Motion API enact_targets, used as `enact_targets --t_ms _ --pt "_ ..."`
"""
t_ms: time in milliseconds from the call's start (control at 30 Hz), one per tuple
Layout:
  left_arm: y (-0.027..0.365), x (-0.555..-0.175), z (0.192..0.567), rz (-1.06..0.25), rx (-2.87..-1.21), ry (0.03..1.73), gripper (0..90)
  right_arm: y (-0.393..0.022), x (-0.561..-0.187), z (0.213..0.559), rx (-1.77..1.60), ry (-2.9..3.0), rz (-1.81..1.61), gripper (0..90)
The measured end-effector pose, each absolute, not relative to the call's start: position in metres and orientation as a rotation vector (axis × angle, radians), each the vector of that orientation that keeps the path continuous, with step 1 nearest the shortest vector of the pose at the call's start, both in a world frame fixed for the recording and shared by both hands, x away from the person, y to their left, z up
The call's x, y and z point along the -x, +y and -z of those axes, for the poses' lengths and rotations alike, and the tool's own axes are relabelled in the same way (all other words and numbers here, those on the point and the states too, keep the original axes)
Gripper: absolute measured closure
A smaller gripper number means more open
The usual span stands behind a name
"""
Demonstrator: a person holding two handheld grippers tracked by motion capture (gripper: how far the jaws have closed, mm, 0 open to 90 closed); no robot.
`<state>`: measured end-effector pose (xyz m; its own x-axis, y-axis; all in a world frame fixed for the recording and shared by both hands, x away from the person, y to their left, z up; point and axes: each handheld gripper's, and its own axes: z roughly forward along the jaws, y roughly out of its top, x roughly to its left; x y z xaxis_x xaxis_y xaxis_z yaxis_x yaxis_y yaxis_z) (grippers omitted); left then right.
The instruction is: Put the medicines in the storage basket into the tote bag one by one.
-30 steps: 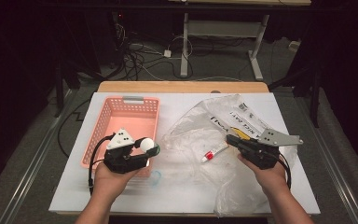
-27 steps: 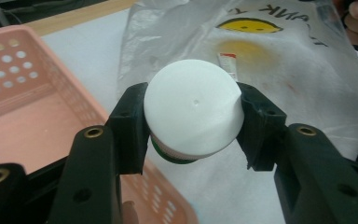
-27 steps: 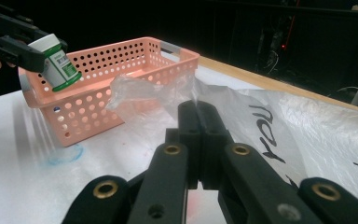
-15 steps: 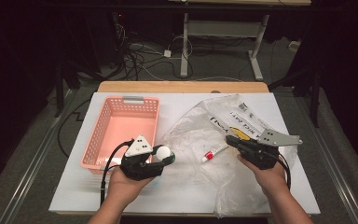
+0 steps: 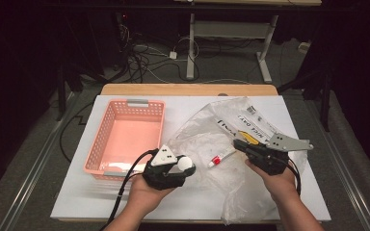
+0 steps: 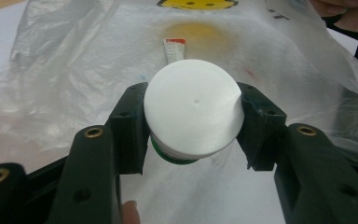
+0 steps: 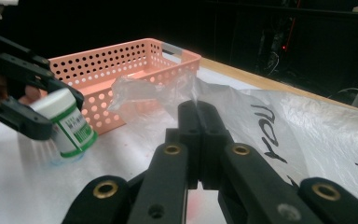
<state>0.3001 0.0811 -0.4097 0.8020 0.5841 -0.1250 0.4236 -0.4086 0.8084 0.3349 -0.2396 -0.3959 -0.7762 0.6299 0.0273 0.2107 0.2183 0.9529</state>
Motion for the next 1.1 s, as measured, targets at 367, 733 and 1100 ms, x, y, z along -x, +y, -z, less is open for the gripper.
enact_targets --t_ms 367,733,1100 --pt "0.036 -0.318 0.418 -0.187 -2.081 0.691 48.1 -0.238 -0.337 0.397 -0.785 2.137 -1.574 90.0" --pt "-0.007 -0.342 0.435 -0.174 -2.092 0.683 48.2 -0.239 -0.338 0.397 -0.786 2.134 -1.580 90.0" --pt "-0.041 -0.360 0.455 -0.193 -2.119 0.687 48.1 -0.244 -0.337 0.392 -0.789 2.104 -1.589 90.0"
